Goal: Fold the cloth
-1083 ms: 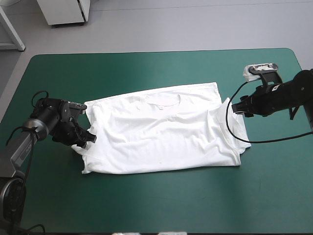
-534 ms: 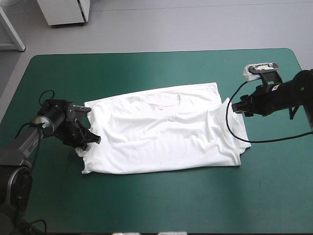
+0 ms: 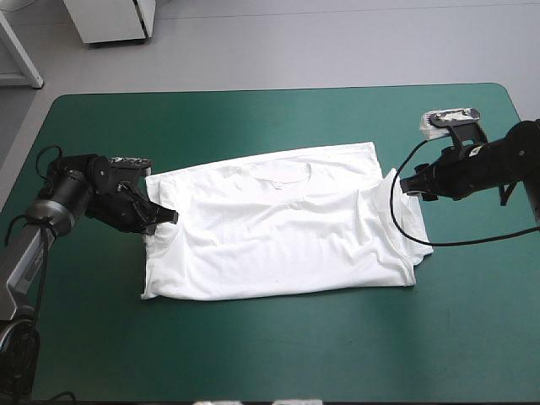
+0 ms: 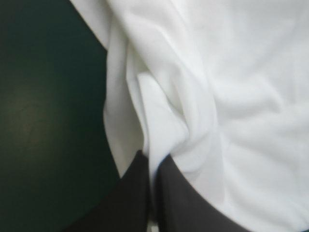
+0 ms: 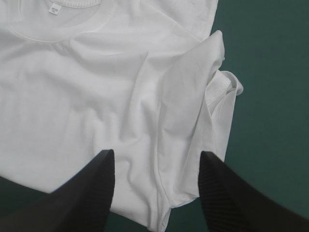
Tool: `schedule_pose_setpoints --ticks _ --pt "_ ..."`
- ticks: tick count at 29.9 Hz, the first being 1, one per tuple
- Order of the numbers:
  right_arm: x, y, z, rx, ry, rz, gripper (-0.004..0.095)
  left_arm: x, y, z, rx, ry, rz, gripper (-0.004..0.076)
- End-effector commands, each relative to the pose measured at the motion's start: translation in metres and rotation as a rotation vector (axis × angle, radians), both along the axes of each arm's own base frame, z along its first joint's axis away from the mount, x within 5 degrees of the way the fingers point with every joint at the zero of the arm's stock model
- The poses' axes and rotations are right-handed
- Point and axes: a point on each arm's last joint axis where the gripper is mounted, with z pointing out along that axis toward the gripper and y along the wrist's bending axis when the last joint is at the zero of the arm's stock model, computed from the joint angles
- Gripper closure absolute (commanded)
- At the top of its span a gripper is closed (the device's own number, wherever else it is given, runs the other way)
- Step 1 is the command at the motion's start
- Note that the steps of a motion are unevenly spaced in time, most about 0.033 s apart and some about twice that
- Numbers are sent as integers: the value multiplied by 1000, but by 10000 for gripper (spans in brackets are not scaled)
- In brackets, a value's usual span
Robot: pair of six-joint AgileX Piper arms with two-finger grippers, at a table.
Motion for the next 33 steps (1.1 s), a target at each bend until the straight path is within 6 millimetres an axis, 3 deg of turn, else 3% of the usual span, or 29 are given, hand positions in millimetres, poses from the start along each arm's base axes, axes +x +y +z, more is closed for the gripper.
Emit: schedule_pose_setpoints --ticks 1,11,16,20,28,33 --pt "-5 -2 21 -1 -108 -11 412 2 -5 13 -62 -63 -10 733" --pt "-5 -2 21 0 -109 -11 412 21 -32 -27 -10 13 -103 733" --pt "-5 -1 21 10 -107 -9 412 24 -33 -43 31 82 -120 732" --pt "-5 -1 21 7 -110 -11 412 22 -28 -27 83 83 -145 664" --pt "-5 -5 20 -45 -111 -14 412 7 -25 14 93 33 -154 263" --pt "2 -11 14 -112 -108 -33 412 -14 -21 55 81 -98 -149 229"
